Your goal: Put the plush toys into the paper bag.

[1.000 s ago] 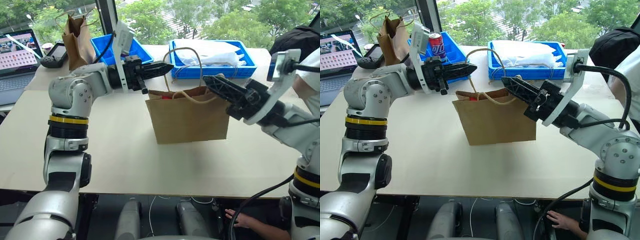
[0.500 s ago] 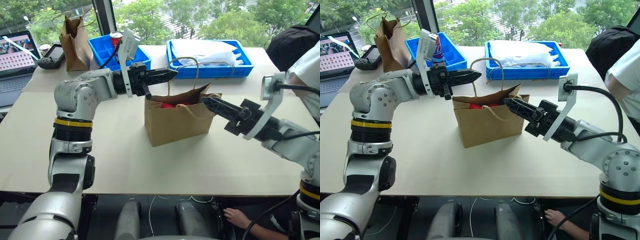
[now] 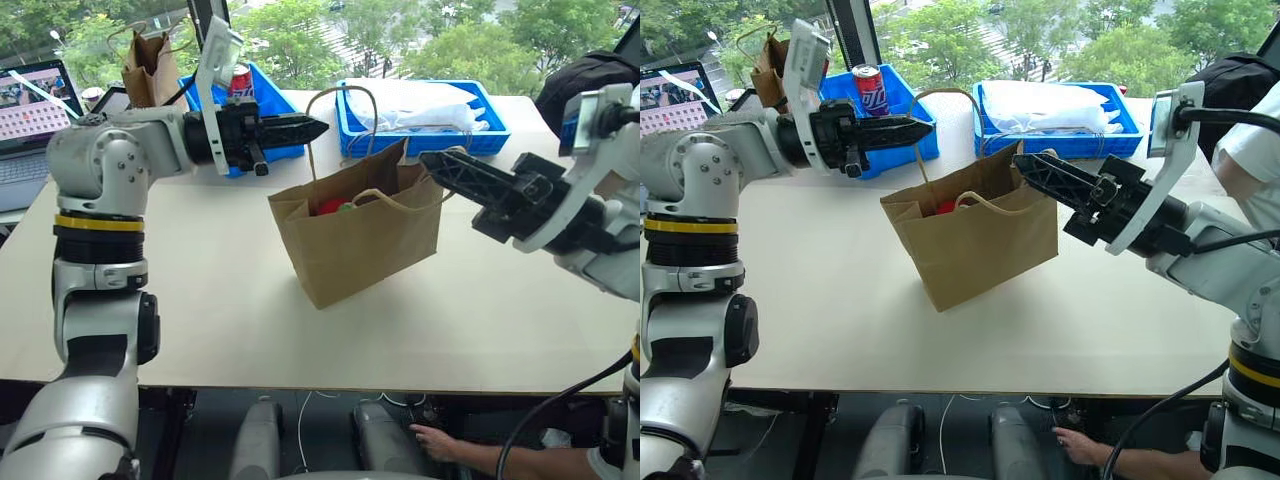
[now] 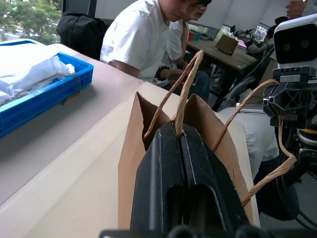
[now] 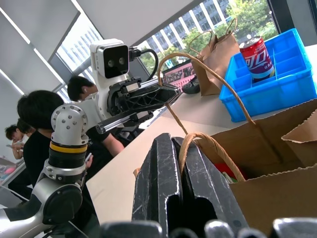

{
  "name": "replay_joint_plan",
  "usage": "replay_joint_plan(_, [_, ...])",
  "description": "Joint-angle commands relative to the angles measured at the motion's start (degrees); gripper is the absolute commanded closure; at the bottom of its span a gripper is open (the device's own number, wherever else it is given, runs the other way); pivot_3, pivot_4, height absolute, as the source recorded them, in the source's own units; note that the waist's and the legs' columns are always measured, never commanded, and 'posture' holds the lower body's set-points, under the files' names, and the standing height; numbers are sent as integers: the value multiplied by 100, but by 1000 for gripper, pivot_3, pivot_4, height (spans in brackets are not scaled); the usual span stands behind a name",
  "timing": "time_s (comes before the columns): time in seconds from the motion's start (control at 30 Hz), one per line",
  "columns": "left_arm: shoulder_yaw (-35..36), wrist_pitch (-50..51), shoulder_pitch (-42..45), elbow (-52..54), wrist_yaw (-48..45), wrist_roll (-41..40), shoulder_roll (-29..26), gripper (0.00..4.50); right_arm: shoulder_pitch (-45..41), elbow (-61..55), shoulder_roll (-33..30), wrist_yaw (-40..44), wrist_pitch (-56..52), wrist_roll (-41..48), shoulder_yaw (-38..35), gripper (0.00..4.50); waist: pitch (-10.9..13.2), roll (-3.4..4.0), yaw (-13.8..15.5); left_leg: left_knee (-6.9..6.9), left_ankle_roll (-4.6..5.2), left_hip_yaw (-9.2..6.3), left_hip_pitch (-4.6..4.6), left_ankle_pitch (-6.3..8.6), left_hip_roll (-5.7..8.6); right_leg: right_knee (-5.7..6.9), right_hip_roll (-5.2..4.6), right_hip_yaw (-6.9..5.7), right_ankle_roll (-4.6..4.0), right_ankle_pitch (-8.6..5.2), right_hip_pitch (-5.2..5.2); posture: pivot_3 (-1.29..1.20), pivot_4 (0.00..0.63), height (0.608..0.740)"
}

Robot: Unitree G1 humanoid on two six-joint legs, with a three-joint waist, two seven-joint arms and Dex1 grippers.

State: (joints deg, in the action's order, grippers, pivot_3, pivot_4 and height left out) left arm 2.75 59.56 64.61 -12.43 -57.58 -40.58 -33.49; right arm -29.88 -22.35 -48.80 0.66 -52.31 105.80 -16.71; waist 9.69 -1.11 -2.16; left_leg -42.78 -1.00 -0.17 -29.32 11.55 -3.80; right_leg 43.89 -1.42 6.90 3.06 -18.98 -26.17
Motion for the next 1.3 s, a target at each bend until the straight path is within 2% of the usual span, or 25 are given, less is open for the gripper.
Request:
replay_joint_plan(0.03, [-29, 87, -145, 283, 13, -43, 26, 4500, 179, 107, 13, 161, 105, -170, -78, 4412, 0, 0, -1, 0, 0, 0, 0, 0, 0, 0, 0, 0, 0, 0, 1, 0, 150, 665])
replay_joint_plan(0.4, [-82, 345, -616, 611, 162, -133, 101, 4500, 708, 533, -2, 522, -48, -1376, -37, 4412, 0, 0, -22, 2, 1, 0, 3, 0, -1, 3, 1, 1, -1, 0, -1, 0, 150, 665])
replay_joint_plan(0.47, [5, 447, -592, 583, 197, -192, 103, 3918, 723, 501, -16, 537, -111, -1195, -139, 4500, 0, -1, -20, 2, 0, 0, 3, 0, -1, 3, 1, 1, -1, 0, -1, 0, 150, 665])
replay_joint_plan(0.57, [199, 454, -431, 345, 211, -215, 58, 2973, 729, 400, -154, 591, -179, -972, -317, 3683, 0, -1, -20, 0, 0, 1, 3, 0, 0, 4, 0, 2, -1, 0, -1, 0, 150, 665])
replay_joint_plan(0.67, [196, 196, -325, 126, 70, -59, -136, 1916, 805, 298, -439, 819, -292, -871, -514, 2627, 0, 0, -20, 0, 1, 1, 3, 0, 0, 4, 0, 2, 0, 0, -1, 0, 150, 665])
replay_joint_plan(0.83, [188, -333, -368, -324, -655, 117, -677, 212, 1024, 257, -896, 1245, -439, -300, -1125, 922, 1, -1, -23, 4, 1, 1, 5, 0, -1, 1, 1, 1, -1, 0, 0, 0, 150, 665])
replay_joint_plan(0.87, [192, -473, -408, -394, -793, 152, -748, 0, 1068, 263, -920, 1298, -406, -126, -1258, 533, 1, -1, -20, 4, 1, 1, 4, 0, -1, 1, 1, 1, -1, 0, 0, 0, 150, 665])
replay_joint_plan(0.93, [211, -755, -542, -489, -1054, 187, -827, 0, 1111, 288, -933, 1405, -294, -57, -1507, 27, 1, -1, -16, 2, 1, 1, 4, 0, -1, 2, 1, 0, -1, 0, 0, 0, 150, 665])
replay_joint_plan(1.03, [156, -1292, -801, -405, -1352, 334, -889, 0, 1187, 371, -947, 1473, -207, -92, -1799, 27, 0, 0, -11, 1, 0, 2, 7, 0, -1, 0, 0, 1, -1, 0, 5, 0, 150, 665])
replay_joint_plan(1.17, [231, -2033, -2089, 317, -1993, 364, -1104, 0, 2504, -254, -1325, 2476, -484, -1932, -2461, 27, -1, 2, 4, 10, 1, 6, 8, 0, 0, -6, -5, 2, -3, -2, 6, 0, 150, 665])
replay_joint_plan(1.3, [267, -2364, -2765, 756, -1823, 406, -975, 0, 3476, -1032, -1031, 2901, -469, -2199, -2311, 1156, -1, -1, 10, 21, 1, 2, 9, -1, -5, -9, -2, -2, -5, -1, 4, 0, 150, 665])
